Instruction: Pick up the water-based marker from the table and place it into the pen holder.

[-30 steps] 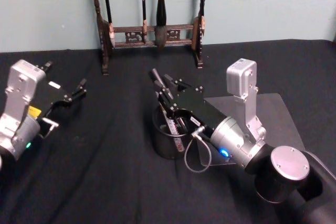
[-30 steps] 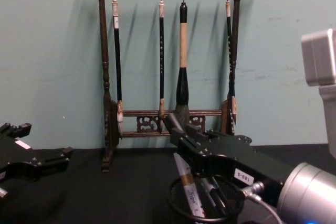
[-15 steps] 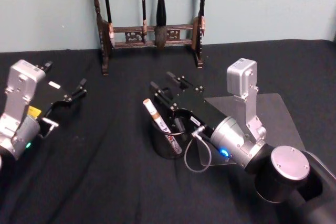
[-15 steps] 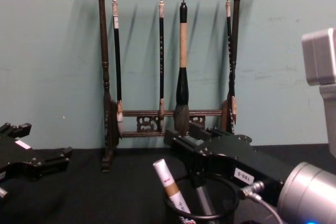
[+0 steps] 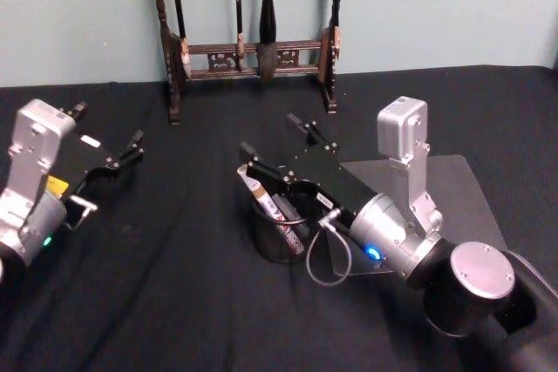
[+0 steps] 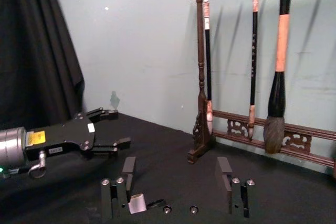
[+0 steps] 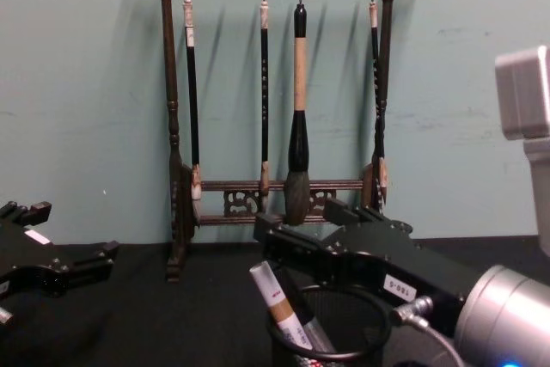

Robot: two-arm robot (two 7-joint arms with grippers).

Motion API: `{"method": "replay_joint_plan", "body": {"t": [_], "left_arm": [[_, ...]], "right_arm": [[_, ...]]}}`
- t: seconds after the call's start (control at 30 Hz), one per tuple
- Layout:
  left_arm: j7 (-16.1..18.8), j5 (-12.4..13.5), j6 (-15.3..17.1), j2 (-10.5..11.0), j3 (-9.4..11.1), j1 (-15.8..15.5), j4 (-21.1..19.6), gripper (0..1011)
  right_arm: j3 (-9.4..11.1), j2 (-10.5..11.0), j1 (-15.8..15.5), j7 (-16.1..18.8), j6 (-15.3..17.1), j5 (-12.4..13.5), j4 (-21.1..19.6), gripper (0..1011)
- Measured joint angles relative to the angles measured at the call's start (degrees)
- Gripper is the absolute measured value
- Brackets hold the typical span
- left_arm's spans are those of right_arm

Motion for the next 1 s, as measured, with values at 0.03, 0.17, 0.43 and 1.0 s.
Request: {"method": "replay_joint_plan", "body": {"t": [0.03,0.17,0.43,1.0], "left_arm": [[0.00,0.00,0.00,0.00,0.00,0.00,0.00,1001],[0.00,0.00,0.00,0.00,0.00,0.00,0.00,1001],[0.00,0.00,0.00,0.00,0.00,0.00,0.00,1001],[0.00,0.00,0.00,0.00,0.00,0.00,0.00,1001]], "right_arm": [[0.22,0.04,0.03,-0.01,0.04,0.19,-0.12,973],[1.84,0.33,0.39,-0.97,0.18,0.68,-1.16,1002],[6.87,1.46,1.26,-8.55,2.81,-2.41,-2.63,1002],[10.16,4.59,0.98,-18.93,2.20,-17.49,5.62,1002]]}}
